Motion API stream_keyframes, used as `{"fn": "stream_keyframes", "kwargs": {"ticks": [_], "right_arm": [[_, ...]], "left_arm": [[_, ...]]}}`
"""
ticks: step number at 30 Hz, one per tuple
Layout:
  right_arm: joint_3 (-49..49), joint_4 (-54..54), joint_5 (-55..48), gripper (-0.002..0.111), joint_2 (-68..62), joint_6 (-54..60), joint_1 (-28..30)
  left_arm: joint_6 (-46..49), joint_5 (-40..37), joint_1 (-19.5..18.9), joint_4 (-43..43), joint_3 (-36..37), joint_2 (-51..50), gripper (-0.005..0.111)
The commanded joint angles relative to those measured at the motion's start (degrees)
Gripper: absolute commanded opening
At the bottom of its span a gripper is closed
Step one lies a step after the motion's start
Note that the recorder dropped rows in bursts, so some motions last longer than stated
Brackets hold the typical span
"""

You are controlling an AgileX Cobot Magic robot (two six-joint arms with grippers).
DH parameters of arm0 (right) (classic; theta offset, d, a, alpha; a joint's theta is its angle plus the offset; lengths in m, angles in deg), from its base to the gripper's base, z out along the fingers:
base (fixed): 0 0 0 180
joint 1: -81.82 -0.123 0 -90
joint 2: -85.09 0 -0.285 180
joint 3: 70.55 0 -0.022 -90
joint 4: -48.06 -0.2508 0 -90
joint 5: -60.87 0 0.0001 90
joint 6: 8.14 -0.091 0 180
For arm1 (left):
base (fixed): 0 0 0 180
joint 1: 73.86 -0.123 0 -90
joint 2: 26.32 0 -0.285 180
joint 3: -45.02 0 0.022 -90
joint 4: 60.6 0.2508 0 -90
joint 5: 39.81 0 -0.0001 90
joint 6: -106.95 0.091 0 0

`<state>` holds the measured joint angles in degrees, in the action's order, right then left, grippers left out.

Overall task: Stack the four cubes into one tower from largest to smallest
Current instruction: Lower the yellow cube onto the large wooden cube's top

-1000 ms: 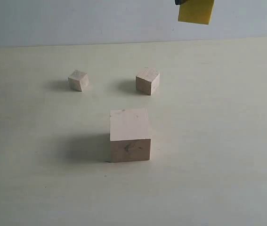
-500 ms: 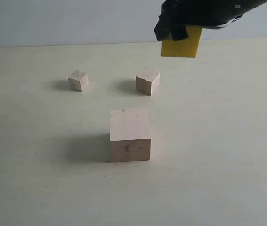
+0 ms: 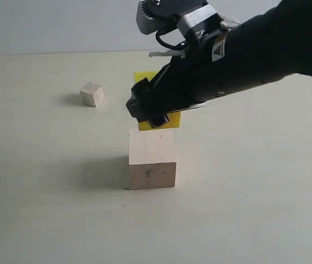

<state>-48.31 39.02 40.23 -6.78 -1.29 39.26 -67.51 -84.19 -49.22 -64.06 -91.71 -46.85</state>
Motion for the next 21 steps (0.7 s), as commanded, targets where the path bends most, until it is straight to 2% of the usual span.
{"fn": "stream_keyframes", "kwargs": {"ticks": [1,21], "right_arm": [[1.98,0.04,5.45,0.0,-0.94,0.17,-0.13],[2.09,-1.68,9.73,0.0,-8.15,0.06,-0.13]], "left_arm": [[0.26,1.78,-0.12,-0.32,1.82,0.47,0.0],[0.26,3.51,-0.12,-0.32,3.4,5.04,0.0]]}}
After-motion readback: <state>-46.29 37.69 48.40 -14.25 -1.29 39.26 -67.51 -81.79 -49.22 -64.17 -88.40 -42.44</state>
